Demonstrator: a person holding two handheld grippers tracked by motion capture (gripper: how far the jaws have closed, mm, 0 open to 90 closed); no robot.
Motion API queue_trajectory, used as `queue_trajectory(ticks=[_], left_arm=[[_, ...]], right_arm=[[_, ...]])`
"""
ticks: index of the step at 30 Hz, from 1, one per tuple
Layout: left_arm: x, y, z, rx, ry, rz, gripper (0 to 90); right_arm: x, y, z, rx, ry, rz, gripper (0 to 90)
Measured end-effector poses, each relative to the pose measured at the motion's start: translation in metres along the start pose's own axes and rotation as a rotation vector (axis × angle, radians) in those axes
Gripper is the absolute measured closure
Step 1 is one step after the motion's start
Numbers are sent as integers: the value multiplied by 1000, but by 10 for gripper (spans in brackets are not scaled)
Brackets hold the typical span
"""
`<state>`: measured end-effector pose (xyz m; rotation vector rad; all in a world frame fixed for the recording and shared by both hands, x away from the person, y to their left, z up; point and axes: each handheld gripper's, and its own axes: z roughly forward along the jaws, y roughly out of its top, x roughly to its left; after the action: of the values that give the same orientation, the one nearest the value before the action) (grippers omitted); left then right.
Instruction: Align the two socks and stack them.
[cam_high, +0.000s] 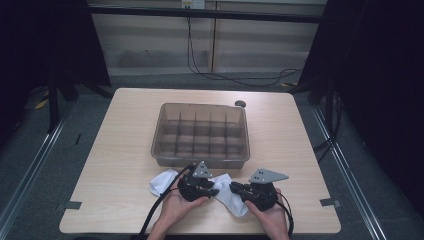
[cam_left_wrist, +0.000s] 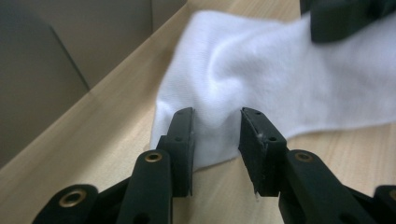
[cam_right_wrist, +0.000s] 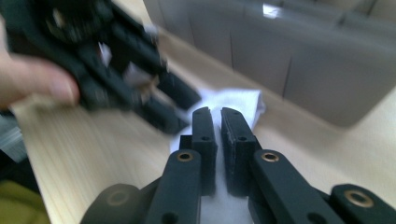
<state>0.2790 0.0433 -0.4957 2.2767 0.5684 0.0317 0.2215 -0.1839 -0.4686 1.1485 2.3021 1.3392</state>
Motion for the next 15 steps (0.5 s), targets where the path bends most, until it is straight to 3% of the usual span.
queue_trajectory(ticks=[5,8,11,15], left_arm=[[-2,-1,0,-1,-24,-4,602],[-3,-2,-1,-5,-39,0,576],[-4,-4,-4,-15,-19,-4,506],[-7,-3,-14,-62,-29,-9,426]], right_arm=[[5,17,9,-9,35,-9,867],[4,24,17,-10,46,18,866],[1,29,26,-4,53,44,870],[-1,31,31,-2,68,60,871]])
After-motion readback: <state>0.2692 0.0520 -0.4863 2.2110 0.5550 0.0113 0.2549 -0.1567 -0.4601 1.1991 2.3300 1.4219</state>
